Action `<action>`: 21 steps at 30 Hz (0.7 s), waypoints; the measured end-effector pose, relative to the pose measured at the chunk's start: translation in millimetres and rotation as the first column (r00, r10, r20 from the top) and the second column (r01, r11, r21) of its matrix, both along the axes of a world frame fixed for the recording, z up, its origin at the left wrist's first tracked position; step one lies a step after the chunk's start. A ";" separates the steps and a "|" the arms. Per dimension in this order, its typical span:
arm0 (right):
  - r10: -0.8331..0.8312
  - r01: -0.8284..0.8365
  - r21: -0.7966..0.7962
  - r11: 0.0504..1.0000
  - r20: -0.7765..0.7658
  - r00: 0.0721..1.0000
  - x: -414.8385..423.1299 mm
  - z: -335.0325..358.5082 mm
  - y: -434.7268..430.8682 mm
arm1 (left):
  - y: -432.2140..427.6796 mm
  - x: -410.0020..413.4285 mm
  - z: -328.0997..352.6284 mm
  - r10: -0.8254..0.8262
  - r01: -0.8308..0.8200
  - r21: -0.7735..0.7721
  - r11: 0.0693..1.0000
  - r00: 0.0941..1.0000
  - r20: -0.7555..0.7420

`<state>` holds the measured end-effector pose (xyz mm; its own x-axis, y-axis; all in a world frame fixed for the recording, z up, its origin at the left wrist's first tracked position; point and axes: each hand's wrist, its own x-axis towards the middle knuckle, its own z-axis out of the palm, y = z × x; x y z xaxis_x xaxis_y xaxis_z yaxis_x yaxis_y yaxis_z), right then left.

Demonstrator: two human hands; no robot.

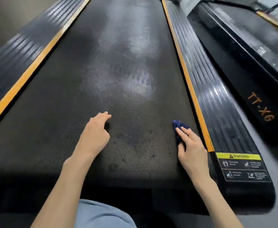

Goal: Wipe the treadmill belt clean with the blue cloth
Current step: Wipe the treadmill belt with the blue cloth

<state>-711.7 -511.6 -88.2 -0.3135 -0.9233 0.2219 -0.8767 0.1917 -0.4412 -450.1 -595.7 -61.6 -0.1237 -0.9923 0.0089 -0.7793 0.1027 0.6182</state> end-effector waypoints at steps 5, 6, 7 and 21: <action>0.042 -0.044 -0.083 0.996 -0.036 0.998 62.9 -3.0 -9.6 | -2.8 -1.4 13.3 0.126 -0.129 -0.067 0.989 0.991 -0.047; 0.108 -0.113 -0.093 0.989 -0.055 0.993 83.9 -3.9 -14.7 | -2.3 -1.4 16.2 0.149 -0.152 -0.068 0.986 0.987 -0.056; 0.186 -0.191 -0.097 0.977 -0.061 0.981 105.2 -5.2 -21.1 | -1.6 -1.5 18.7 0.166 -0.171 -0.070 0.983 0.984 -0.061; -0.076 0.076 -0.090 0.993 0.001 0.997 43.3 -0.3 -26.4 | 5.9 9.1 29.3 0.246 -0.245 0.063 0.968 0.969 -0.008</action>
